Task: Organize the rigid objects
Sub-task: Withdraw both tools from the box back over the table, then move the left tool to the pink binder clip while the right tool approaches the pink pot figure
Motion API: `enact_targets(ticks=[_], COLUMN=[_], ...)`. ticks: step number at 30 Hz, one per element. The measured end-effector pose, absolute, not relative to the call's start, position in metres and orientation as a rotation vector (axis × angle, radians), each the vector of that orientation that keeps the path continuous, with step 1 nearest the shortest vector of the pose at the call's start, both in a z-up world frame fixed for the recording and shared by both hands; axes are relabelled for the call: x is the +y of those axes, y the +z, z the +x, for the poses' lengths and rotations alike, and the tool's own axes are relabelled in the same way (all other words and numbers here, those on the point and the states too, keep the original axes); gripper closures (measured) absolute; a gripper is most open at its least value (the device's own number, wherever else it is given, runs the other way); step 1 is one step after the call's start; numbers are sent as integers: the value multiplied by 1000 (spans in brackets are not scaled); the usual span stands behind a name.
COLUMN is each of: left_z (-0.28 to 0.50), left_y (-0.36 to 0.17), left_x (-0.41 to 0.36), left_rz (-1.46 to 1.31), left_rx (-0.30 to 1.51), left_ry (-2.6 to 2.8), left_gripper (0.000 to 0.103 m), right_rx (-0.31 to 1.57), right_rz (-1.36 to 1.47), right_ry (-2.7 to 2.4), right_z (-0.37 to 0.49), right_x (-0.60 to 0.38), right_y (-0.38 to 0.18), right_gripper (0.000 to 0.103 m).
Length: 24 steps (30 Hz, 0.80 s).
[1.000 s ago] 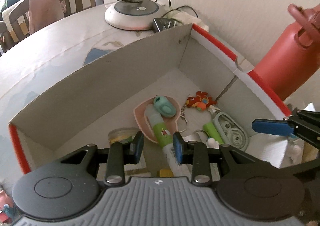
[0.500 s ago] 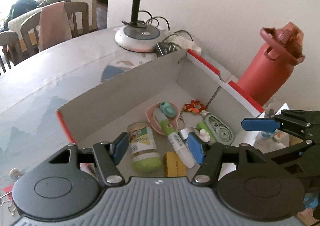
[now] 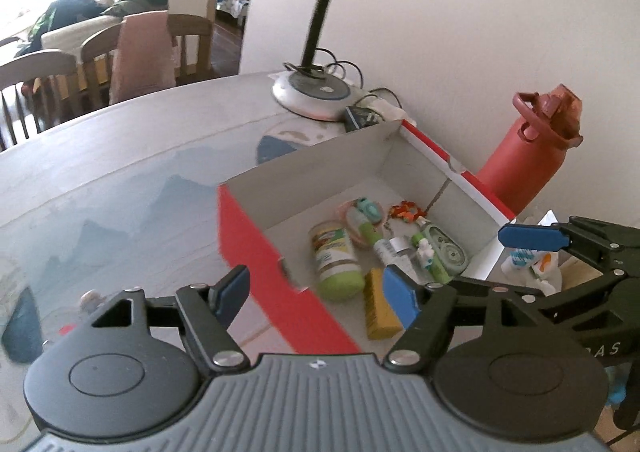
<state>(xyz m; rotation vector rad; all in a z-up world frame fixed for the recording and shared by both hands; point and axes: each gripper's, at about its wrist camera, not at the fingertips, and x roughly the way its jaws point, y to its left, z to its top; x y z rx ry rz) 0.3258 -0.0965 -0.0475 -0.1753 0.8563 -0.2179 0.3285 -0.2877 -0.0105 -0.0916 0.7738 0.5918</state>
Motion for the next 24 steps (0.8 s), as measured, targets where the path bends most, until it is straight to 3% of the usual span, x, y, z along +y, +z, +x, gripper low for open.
enact_targets(ticks=[4, 17, 24], left_z=[308, 265, 250], left_y=[-42, -42, -56], left_x=[-76, -7, 34], left_rz=[-192, -200, -212], left_rx=[834, 794, 771], left_ry=[-210, -157, -124], left_gripper=[22, 21, 0], right_rx=[752, 725, 736], right_rz=[-65, -45, -71], right_ry=[609, 698, 732], right_z=[317, 293, 289], right_x=[-273, -214, -178], right_y=[-6, -3, -14], right_gripper=[6, 1, 1])
